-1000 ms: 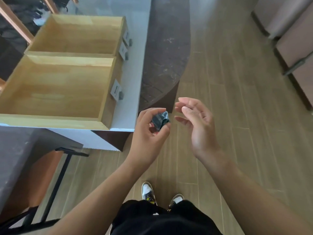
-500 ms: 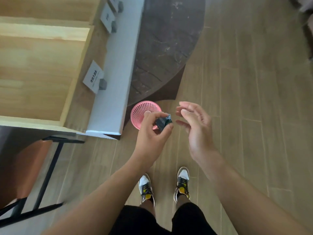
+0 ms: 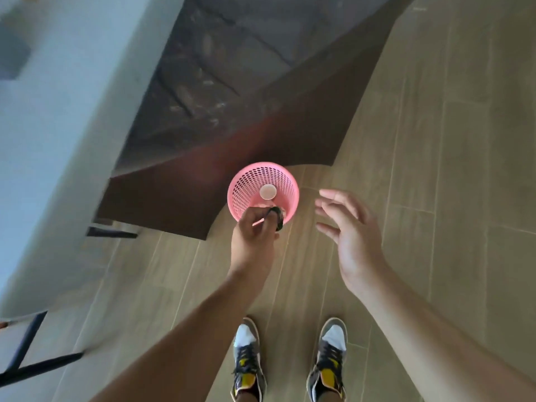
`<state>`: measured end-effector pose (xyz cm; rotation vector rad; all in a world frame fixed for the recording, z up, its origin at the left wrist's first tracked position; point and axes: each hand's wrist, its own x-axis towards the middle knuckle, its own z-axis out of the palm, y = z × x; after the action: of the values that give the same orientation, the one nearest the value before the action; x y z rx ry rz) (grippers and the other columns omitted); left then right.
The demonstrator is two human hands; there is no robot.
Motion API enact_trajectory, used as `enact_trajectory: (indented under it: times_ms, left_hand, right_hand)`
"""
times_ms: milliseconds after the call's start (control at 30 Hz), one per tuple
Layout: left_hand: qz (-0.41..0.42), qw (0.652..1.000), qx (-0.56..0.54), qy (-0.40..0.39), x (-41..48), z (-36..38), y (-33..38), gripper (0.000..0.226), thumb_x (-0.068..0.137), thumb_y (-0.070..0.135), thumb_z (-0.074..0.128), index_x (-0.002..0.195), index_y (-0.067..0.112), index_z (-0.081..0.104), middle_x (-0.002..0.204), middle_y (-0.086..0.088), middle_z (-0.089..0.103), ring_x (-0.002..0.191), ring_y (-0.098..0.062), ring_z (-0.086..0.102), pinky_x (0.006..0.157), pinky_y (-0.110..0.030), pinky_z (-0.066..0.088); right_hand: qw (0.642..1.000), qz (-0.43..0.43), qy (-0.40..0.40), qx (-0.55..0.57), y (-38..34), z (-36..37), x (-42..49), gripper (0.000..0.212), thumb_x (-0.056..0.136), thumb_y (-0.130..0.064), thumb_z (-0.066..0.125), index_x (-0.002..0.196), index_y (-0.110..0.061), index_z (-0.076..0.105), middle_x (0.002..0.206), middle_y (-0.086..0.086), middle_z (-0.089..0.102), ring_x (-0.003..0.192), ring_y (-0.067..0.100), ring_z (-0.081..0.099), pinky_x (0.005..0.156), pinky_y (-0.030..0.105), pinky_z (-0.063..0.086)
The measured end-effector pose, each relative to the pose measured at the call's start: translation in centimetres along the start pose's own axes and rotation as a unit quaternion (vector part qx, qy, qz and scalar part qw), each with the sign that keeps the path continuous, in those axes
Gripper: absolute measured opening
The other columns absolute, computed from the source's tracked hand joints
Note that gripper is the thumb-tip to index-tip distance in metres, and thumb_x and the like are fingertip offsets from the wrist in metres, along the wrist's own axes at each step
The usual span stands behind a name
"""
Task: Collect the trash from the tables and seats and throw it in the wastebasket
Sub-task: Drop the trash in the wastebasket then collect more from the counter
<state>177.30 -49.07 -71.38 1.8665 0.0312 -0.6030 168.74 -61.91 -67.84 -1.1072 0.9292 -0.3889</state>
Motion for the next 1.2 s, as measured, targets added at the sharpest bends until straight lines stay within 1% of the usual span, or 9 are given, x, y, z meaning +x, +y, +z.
enact_trajectory:
  times_ms: [100, 200, 533, 633, 700, 767, 967, 1100, 1200]
  left_hand:
    - [-0.05, 0.997, -0.038, 0.043, 3.0, 0.9, -3.2, 0.026, 0.103, 0.015, 0.058, 0.084, 0.028, 0.07, 0.087, 0.011, 0.075, 0.094, -0.014, 0.073, 0.069, -0.026, 0.06]
    - [-0.085, 0.993, -0.031, 0.074, 6.2, 1.8, -5.2, 0.024, 0.1, 0.01, 0.055, 0.083, 0.021, 0.068, 0.095, 0.0, 0.072, 0.098, -0.023, 0.071, 0.075, -0.037, 0.064]
    - [-0.123, 0.985, 0.007, 0.124, 12.8, 3.1, -5.8, 0.029, 0.102, 0.014, 0.054, 0.076, 0.021, 0.065, 0.088, 0.01, 0.067, 0.101, -0.029, 0.065, 0.097, -0.052, 0.06]
    - [-0.142, 0.982, 0.02, 0.121, 14.2, 3.3, -5.2, 0.02, 0.106, 0.016, 0.052, 0.099, 0.016, 0.071, 0.109, -0.008, 0.071, 0.115, -0.036, 0.067, 0.099, -0.044, 0.059]
    - [-0.153, 0.981, 0.033, 0.116, 14.8, 3.3, -4.7, 0.027, 0.107, 0.021, 0.052, 0.125, 0.009, 0.069, 0.127, -0.015, 0.071, 0.114, -0.034, 0.067, 0.084, -0.034, 0.059]
    - [-0.148, 0.98, 0.043, 0.125, 15.2, 3.2, -4.5, 0.032, 0.107, 0.025, 0.053, 0.13, 0.009, 0.068, 0.128, -0.01, 0.072, 0.105, -0.026, 0.066, 0.071, -0.022, 0.054]
    - [-0.111, 0.984, 0.08, 0.11, 15.2, 2.8, -3.9, 0.035, 0.111, 0.023, 0.045, 0.129, 0.006, 0.069, 0.127, -0.014, 0.072, 0.12, -0.033, 0.067, 0.098, -0.037, 0.054]
    - [-0.095, 0.982, 0.097, 0.127, 15.3, 2.3, -3.7, 0.035, 0.108, 0.02, 0.044, 0.123, 0.008, 0.073, 0.119, -0.013, 0.075, 0.116, -0.035, 0.068, 0.087, -0.033, 0.052]
    - [-0.069, 0.984, 0.112, 0.124, 15.3, 2.0, -3.7, 0.035, 0.106, 0.019, 0.047, 0.127, 0.012, 0.074, 0.125, -0.011, 0.075, 0.118, -0.033, 0.067, 0.095, -0.041, 0.055]
  right_hand:
    - [1.0, 0.01, -0.004, -0.012, 3.1, -0.1, 2.8, 0.021, 0.081, -0.032, 0.063, 0.097, -0.033, 0.077, 0.109, -0.003, 0.078, 0.103, 0.011, 0.073, 0.084, 0.03, 0.057]
    - [0.999, 0.012, -0.024, -0.022, 5.7, 0.3, 5.1, 0.017, 0.085, -0.03, 0.065, 0.097, -0.034, 0.076, 0.118, 0.003, 0.075, 0.104, 0.01, 0.072, 0.089, 0.032, 0.058]
    - [0.998, 0.014, -0.026, -0.049, 8.3, 1.8, 11.0, 0.016, 0.098, -0.023, 0.065, 0.109, -0.028, 0.074, 0.129, -0.001, 0.069, 0.119, 0.017, 0.067, 0.091, 0.033, 0.058]
    - [0.998, 0.014, -0.028, -0.054, 7.7, 1.8, 11.7, 0.02, 0.091, -0.031, 0.066, 0.109, -0.03, 0.074, 0.126, -0.006, 0.07, 0.116, 0.014, 0.067, 0.086, 0.028, 0.057]
    - [0.998, 0.016, -0.029, -0.048, 7.2, 1.8, 12.0, 0.019, 0.088, -0.033, 0.066, 0.105, -0.033, 0.074, 0.12, -0.009, 0.071, 0.113, 0.012, 0.068, 0.082, 0.026, 0.056]
    - [0.998, 0.017, -0.032, -0.045, 6.8, 1.7, 12.2, 0.023, 0.082, -0.036, 0.065, 0.104, -0.035, 0.074, 0.117, -0.011, 0.072, 0.111, 0.01, 0.069, 0.08, 0.025, 0.057]
    - [0.998, 0.013, -0.04, -0.045, 6.2, 1.6, 12.2, 0.025, 0.081, -0.037, 0.064, 0.103, -0.037, 0.074, 0.103, -0.024, 0.075, 0.1, 0.002, 0.072, 0.076, 0.024, 0.059]
    - [0.998, 0.003, -0.042, -0.051, 5.8, 1.3, 11.8, 0.029, 0.081, -0.037, 0.065, 0.108, -0.033, 0.074, 0.1, -0.03, 0.073, 0.098, -0.004, 0.071, 0.081, 0.026, 0.06]
    - [0.998, -0.001, -0.037, -0.05, 5.6, 0.9, 11.5, 0.032, 0.081, -0.037, 0.065, 0.111, -0.029, 0.075, 0.11, -0.02, 0.072, 0.1, 0.0, 0.072, 0.085, 0.03, 0.061]
